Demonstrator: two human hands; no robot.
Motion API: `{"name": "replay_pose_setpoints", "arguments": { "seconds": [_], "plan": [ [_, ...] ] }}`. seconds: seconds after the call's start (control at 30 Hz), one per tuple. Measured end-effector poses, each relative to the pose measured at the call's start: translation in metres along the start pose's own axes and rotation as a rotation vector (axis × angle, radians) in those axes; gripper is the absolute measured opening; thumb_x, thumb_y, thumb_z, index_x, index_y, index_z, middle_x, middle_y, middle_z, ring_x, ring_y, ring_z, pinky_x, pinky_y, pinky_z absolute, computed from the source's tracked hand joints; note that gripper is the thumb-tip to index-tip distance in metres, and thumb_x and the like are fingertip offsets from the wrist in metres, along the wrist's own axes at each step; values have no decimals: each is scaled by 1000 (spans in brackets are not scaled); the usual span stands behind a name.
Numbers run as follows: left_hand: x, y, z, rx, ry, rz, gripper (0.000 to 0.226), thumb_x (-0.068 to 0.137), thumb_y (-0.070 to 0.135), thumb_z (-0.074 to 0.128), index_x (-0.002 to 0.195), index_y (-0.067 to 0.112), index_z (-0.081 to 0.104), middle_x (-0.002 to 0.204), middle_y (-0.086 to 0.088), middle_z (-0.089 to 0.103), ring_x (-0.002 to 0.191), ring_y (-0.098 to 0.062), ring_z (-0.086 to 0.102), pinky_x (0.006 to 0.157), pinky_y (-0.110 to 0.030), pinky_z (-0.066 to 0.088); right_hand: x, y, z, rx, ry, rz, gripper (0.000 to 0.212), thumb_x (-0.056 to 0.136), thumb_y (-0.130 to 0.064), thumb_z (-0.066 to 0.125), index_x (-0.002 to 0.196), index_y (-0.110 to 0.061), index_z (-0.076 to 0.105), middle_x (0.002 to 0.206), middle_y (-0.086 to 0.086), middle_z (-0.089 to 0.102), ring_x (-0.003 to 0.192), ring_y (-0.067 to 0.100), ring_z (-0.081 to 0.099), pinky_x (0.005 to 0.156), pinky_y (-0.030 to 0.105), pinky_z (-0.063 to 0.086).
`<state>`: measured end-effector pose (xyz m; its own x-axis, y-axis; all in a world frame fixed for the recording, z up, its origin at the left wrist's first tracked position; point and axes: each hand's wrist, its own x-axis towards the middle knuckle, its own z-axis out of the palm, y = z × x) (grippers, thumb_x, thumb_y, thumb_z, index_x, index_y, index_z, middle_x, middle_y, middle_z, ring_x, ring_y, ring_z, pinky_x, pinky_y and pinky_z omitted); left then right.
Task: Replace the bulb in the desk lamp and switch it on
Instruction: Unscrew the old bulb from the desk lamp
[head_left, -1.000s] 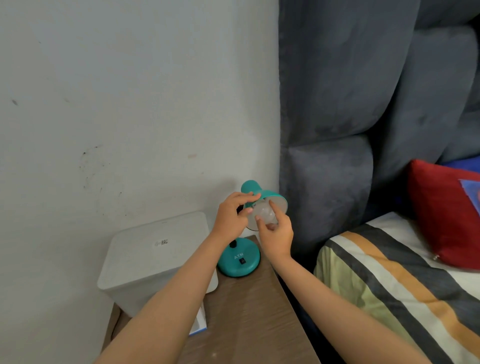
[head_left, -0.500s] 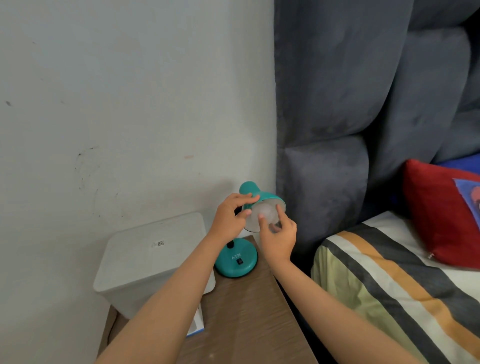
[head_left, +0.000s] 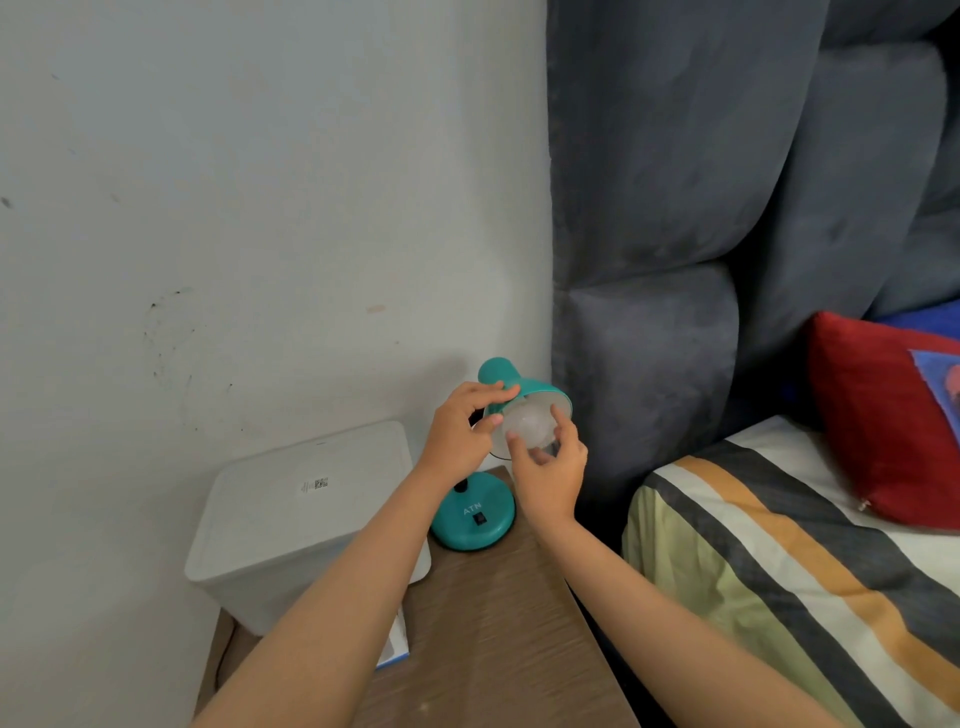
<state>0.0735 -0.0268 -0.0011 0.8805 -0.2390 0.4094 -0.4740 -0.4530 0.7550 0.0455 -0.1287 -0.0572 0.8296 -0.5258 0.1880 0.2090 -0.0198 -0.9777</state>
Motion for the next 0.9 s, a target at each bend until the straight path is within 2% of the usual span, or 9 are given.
{"name": "replay_pose_setpoints", "arguments": {
  "seconds": [0.07,0.17,0.23,0.33,0.37,0.57,0.67,0.77,0.9],
  "plan": [
    [0,0,0,-3,2,-3,39,86,1,57,115,26,64,120,3,57,114,-4,50,94,-1,33,1,-1,1,13,-6,51,63,85,-23,68,139,-13,38,136,12,37,83,5,57,80,17,48],
    [0,-1,0,6,2,10,39,86,1,57,115,26,64,119,3,57,114,-4,51,95,-2,33,-1,-1,3,-1,-9,58,56,86,-23,66,136,-14,41,136,12,36,98,21,62,87,29,52],
    [0,-1,1,7,0,20,39,86,0,57,115,26,64,119,3,57,114,-5,51,98,-6,34,-1,0,3,-20,-10,22,53,82,-12,71,129,-19,47,130,10,37,104,25,59,93,30,51],
    [-1,-1,1,2,-3,19,39,86,0,56,115,26,64,119,2,57,115,-6,51,99,-11,34,0,1,2,-59,-6,-33,54,75,-1,74,122,-17,53,126,9,37,103,14,50,84,0,39],
    [-1,-1,1,0,-5,16,39,86,0,56,115,26,64,119,2,57,115,-6,51,99,-10,33,0,0,2,-60,-4,-31,55,74,-3,75,123,-16,52,125,8,37,102,12,47,79,-4,36],
    [-2,-1,2,14,-9,27,40,86,-1,56,116,24,63,119,1,56,115,-6,50,95,-1,32,-5,0,9,-35,34,48,66,82,-28,72,136,-16,37,133,9,35,109,20,52,87,26,45],
    [-2,-2,2,19,-1,38,40,86,-2,55,116,23,64,119,0,57,115,-6,50,95,2,29,-3,0,8,-17,32,80,55,83,-20,71,131,-20,45,128,8,37,106,26,57,87,30,50],
    [-2,-2,2,39,-9,52,40,86,-1,56,117,24,63,119,0,57,115,-6,50,95,2,29,0,0,2,-57,35,-21,43,77,-6,74,115,-20,59,122,5,40,112,21,51,99,37,47],
    [-3,-1,3,39,-3,51,39,87,-1,56,117,23,63,119,-1,56,115,-6,50,94,2,29,-2,1,1,-6,38,5,55,75,-8,76,123,-21,53,124,5,39,110,21,53,97,34,49]
  ]
}}
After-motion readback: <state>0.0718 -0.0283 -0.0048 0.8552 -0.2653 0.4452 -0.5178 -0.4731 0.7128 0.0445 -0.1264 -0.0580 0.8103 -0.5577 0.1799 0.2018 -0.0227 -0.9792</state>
